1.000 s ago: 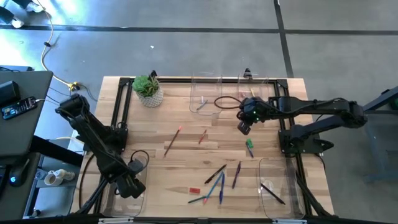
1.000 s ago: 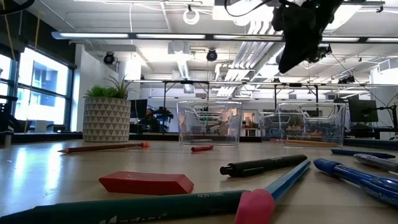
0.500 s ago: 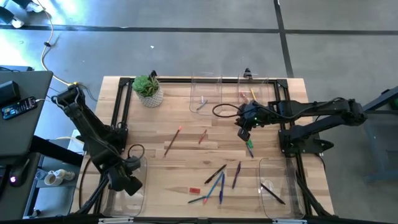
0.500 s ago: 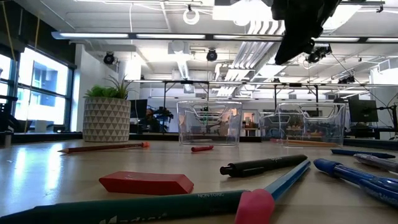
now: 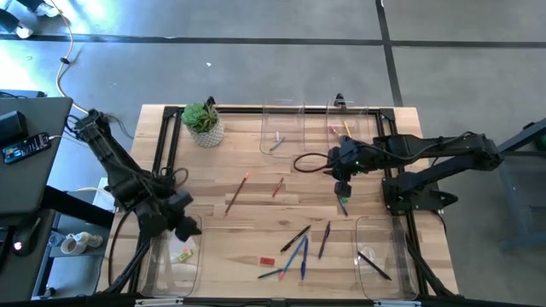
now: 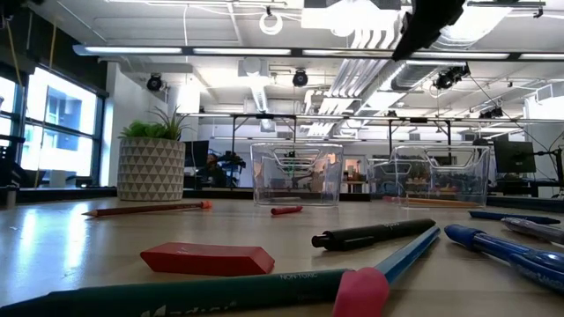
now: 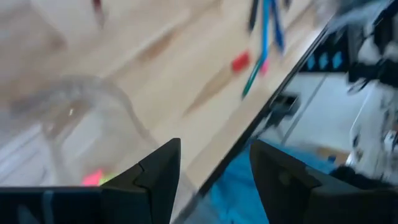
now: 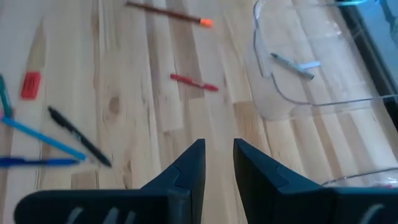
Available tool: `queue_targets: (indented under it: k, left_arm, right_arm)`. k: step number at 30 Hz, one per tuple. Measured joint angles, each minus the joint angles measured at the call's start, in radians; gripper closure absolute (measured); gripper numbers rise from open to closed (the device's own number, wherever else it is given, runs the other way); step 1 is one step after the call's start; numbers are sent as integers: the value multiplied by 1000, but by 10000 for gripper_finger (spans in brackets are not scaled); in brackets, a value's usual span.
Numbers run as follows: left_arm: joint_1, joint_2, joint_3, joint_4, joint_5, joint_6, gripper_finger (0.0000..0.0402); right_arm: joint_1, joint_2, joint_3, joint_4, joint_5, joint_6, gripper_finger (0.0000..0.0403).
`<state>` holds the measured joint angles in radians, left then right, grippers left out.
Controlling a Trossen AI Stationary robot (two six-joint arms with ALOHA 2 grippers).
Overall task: Sort crayons/erasers/pens/pencils in bins
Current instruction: Put the purple pen into the bottom right transparent bin
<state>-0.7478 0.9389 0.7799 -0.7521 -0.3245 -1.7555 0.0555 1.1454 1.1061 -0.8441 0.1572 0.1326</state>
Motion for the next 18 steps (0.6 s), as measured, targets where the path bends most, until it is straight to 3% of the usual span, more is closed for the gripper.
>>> queue_targets:
  k: [4, 10, 18]
  left_arm:
    - [90, -35, 0, 1, -53, 86, 220]
    - [251, -42, 0, 2, -55, 234, 220]
    - [439, -42, 0, 19, -55, 379, 220]
  right_arm:
    - [0, 3, 0, -40, -37, -36, 328]
    - [7, 22, 0, -69, -137, -107, 302]
    - [80, 111, -1, -95, -154, -271, 264]
